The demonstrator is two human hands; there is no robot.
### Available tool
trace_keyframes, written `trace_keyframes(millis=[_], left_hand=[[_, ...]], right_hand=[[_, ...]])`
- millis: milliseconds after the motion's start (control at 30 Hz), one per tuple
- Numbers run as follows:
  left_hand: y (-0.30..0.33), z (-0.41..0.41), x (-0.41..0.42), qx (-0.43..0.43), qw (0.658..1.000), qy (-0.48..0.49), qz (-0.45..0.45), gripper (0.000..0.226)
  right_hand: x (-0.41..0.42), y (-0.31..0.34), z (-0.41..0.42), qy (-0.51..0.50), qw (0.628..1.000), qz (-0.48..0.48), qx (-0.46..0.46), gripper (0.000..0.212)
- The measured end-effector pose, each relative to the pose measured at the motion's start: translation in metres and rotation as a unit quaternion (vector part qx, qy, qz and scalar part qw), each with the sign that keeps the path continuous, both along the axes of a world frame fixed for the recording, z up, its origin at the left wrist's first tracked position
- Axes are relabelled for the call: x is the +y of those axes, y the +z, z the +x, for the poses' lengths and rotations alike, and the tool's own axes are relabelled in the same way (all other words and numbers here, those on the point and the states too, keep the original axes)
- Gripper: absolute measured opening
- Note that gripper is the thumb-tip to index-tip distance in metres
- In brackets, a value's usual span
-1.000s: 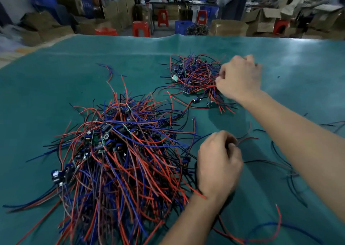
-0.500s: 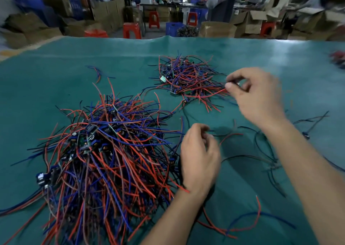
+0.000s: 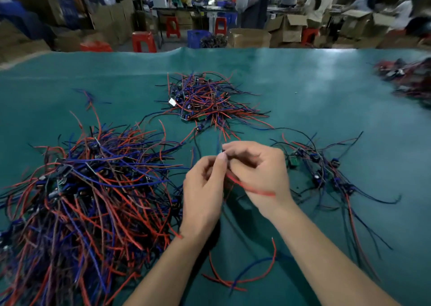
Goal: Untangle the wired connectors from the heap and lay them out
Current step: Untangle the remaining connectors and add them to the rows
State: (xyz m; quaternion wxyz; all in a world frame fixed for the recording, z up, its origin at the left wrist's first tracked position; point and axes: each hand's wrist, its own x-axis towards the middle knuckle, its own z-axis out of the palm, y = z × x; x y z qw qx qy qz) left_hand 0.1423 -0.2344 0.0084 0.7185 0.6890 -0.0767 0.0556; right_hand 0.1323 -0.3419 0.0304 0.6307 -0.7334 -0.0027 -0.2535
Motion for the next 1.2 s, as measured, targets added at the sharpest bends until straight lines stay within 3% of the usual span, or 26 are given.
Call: trace_keyframes(millis=[100,200,367,533,600,700,800,933,1067,1133,1200], left_hand=[[0.001,0.001,-0.001,0.008,1.000,-0.010,-0.024,0.014],[-0.003,0.002,-0.001,-0.006,1.000,0.005,0.020,0.018],[-0.002,-0.001,-0.002,-0.014,0.999,0.006,0.038,0.018],[-0.002,-0.002,-0.003,-0.033,0.997,-0.013,0.074,0.021],[-0.002,-0.002,-0.004,-0.022,0.997,-0.014,0.066,0.019],[-0.003,-0.002,-0.005,-0.008,0.997,-0.028,0.072,0.020],[-0.003,-0.003,-0.006,-0.003,0.996,-0.048,0.079,0.023],[-0.003,-0.005,-0.007,-0.004,0.994,-0.060,0.090,0.023],[-0.003,-0.003,-0.005,0.001,0.999,-0.006,0.036,0.020],[-0.003,-0.001,-0.005,-0.001,1.000,0.019,0.008,0.017],[-0.003,0.000,-0.005,-0.014,1.000,0.025,0.007,0.015]], right_hand=[[-0.006,-0.003,0.003,0.016,0.998,0.045,0.027,0.033],[-0.011,-0.001,0.005,0.032,0.992,0.114,0.045,0.033],[-0.013,-0.001,0.007,0.020,0.974,0.196,0.116,0.010],[-0.023,0.003,0.008,0.136,0.946,0.236,0.174,0.008],[-0.028,0.003,0.008,0.113,0.961,0.194,0.162,0.010],[-0.035,0.003,0.010,0.030,0.995,0.054,0.084,0.021],[-0.051,0.006,0.012,-0.078,0.997,-0.009,0.026,0.025],[-0.076,0.009,0.013,-0.202,0.977,0.060,-0.019,0.024],[-0.096,0.013,0.011,-0.331,0.926,0.178,-0.026,0.011],[-0.088,0.011,0.011,-0.310,0.936,0.163,0.024,0.015],[-0.064,0.008,0.010,-0.169,0.980,0.064,0.082,0.022]])
